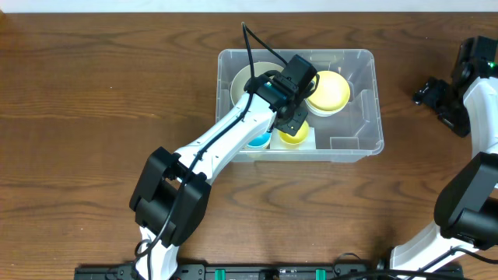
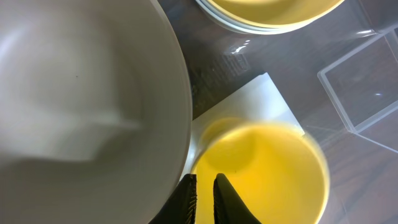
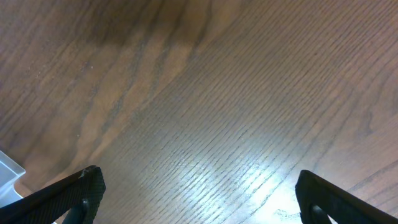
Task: Pack container
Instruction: 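Carry the yellow cup into the bin beside the blue cup and release, then move the left gripper to the pink cup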
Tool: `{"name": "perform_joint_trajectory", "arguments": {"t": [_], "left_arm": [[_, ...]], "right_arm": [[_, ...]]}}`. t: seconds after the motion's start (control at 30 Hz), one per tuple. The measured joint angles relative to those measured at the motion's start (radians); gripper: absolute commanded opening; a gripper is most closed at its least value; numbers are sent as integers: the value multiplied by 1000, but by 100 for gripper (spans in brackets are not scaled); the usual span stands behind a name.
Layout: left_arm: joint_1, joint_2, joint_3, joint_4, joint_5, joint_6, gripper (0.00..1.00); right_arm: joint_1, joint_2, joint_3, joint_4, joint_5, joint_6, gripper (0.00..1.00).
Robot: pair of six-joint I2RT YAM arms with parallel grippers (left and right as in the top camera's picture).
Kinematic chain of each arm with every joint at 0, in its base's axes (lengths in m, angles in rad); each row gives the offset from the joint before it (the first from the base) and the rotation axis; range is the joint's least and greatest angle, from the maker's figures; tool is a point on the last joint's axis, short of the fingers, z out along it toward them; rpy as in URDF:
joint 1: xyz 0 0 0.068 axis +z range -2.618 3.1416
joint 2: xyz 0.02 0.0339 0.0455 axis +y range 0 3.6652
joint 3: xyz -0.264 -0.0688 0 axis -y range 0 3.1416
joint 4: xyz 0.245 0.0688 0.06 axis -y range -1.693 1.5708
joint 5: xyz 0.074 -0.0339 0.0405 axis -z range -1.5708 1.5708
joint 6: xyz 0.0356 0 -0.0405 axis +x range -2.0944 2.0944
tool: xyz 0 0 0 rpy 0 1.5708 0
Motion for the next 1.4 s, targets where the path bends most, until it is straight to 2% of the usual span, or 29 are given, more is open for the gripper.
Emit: {"name": "perform_joint_trajectory", "arguments": {"t": [0.07, 0.13, 0.23, 0.33, 0.5, 0.57, 0.67, 0.8, 0.97, 1.13, 1.23, 1.4], "left_arm": [[0, 0, 0, 5, 0, 0, 16], [0, 0, 0, 14, 0, 3, 27], [1, -5, 5, 10, 3, 2, 50], [14, -31, 27, -8, 3, 5, 64], [80, -217, 66, -40, -13, 6, 91], [126, -332, 86, -72, -41, -3, 96], [202, -492, 111, -145, -117, -33, 100], [301, -653, 119, -271, -212, -124, 99], [393, -723, 117, -393, -280, -262, 99], [479, -752, 64, -600, -412, -514, 98], [526, -765, -22, -626, -466, -652, 98], [553, -764, -214, -586, -494, -814, 98]], "right_arm": [[0, 0, 0, 0, 0, 0, 99], [0, 0, 0, 0, 0, 0, 99], [0, 0, 0, 0, 0, 0, 99], [0, 0, 0, 0, 0, 0, 99], [0, 0, 0, 0, 0, 0, 99], [0, 0, 0, 0, 0, 0, 99], [0, 0, 0, 0, 0, 0, 99], [0, 0, 0, 0, 0, 0, 99], [0, 0, 0, 0, 0, 0, 99], [0, 0, 0, 0, 0, 0, 99], [0, 0, 0, 0, 0, 0, 99], [0, 0, 0, 0, -2, 0, 99]]}}
